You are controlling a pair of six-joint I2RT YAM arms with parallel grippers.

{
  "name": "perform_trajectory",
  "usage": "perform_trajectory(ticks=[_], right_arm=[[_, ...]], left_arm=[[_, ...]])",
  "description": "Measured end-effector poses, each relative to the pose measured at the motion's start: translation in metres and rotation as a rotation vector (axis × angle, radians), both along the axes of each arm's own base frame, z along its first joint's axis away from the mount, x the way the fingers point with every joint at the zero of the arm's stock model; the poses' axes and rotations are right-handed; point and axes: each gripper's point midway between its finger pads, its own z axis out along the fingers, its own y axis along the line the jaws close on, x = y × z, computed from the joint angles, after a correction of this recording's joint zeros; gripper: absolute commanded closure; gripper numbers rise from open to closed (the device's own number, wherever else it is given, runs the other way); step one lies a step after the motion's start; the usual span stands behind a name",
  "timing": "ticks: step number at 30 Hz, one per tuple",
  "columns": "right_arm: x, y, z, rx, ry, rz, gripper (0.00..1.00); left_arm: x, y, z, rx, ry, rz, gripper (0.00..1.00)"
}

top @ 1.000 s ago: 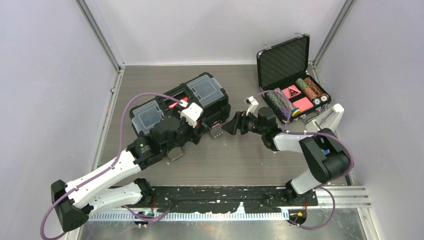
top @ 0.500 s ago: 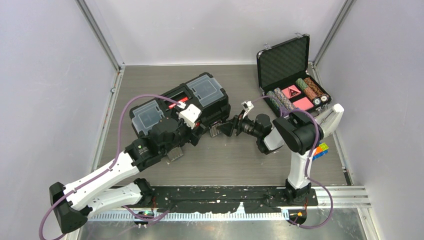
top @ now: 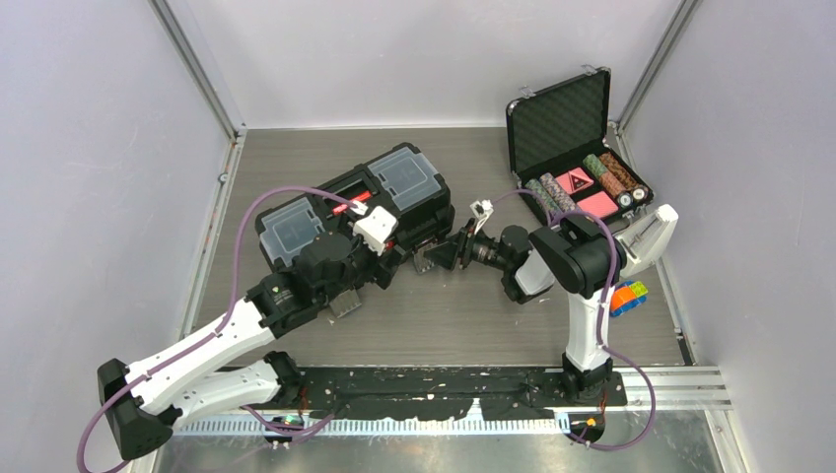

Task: Pack the tool kit

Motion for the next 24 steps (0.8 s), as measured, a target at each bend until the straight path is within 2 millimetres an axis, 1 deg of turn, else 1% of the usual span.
perform_trajectory(ticks=[5,7,10,14,17,19,24], right_arm=[[-0.007,-0.004,-0.003,0.006,0.042,-0.004,0.45],[-0.010,-0.005,0.001,0.013,0.056,-0.006,0.50],[-0.013,-0.007,0.013,0.033,0.066,-0.009,0.56],[-0.013,-0.009,0.012,0.015,0.156,-0.033,0.61],[-0.015,-0.012,0.011,-0.012,0.229,-0.058,0.66],[-0.016,-0.014,0.010,-0.039,0.276,-0.075,0.68],[-0.013,-0.015,0.012,-0.137,0.386,-0.117,0.69]], left_arm=[[-0.002,-0.002,0.000,-0.002,0.003,-0.018,0.17],[-0.002,-0.004,0.000,-0.002,0.003,-0.027,0.17],[-0.004,-0.007,0.001,-0.004,0.000,-0.048,0.17],[-0.005,-0.013,-0.002,0.007,-0.002,-0.086,0.17],[-0.005,-0.021,-0.009,0.026,0.010,-0.123,0.17],[-0.006,-0.026,-0.014,0.040,0.018,-0.150,0.17],[-0.009,-0.042,-0.027,0.091,0.035,-0.228,0.17]])
